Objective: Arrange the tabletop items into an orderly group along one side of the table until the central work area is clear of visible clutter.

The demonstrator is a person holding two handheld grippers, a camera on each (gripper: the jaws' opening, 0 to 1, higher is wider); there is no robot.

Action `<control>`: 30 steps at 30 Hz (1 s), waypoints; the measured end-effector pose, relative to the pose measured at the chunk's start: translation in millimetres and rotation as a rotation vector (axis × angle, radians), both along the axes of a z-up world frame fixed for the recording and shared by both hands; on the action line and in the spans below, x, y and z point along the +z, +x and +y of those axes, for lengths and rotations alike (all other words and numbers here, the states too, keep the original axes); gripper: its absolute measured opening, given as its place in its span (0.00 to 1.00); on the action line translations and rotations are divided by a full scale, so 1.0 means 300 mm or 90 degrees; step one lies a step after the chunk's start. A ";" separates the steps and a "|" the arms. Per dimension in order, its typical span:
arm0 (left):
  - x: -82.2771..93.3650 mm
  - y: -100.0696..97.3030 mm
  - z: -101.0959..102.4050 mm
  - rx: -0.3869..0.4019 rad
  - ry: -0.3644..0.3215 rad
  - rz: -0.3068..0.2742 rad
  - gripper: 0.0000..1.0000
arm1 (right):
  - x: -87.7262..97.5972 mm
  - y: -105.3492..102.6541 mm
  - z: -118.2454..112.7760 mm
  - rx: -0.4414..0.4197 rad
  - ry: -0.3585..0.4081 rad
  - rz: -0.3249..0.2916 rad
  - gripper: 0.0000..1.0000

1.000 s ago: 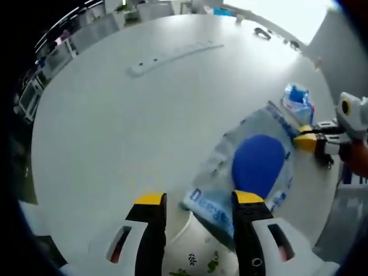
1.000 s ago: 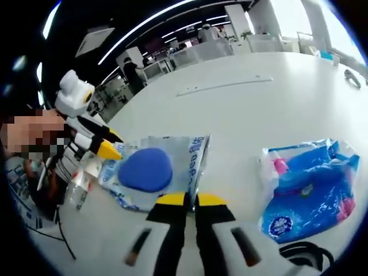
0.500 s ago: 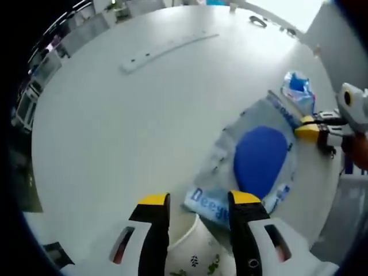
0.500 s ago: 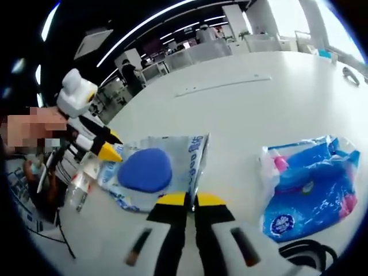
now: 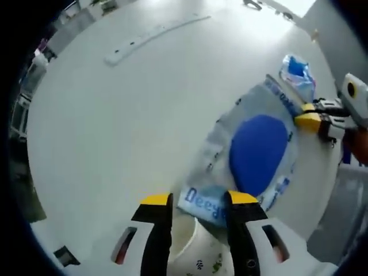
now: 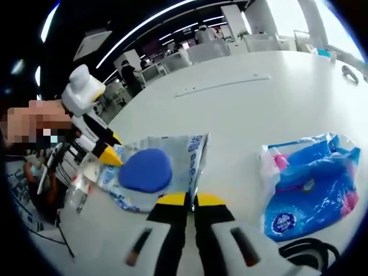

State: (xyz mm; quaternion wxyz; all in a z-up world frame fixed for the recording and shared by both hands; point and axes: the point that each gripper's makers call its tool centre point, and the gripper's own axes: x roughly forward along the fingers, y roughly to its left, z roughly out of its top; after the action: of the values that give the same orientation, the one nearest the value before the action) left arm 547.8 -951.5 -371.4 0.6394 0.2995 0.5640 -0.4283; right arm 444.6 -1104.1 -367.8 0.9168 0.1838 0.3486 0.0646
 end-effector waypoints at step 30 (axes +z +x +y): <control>0.002 0.006 -0.001 -0.003 0.068 0.034 0.10 | -0.002 -0.003 0.001 -0.007 0.001 -0.001 0.01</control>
State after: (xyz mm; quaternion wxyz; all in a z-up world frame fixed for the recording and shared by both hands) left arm 549.6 -951.9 -370.9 0.6061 0.3233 0.6021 -0.4070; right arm 443.8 -1104.0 -368.4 0.9174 0.1862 0.3466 0.0601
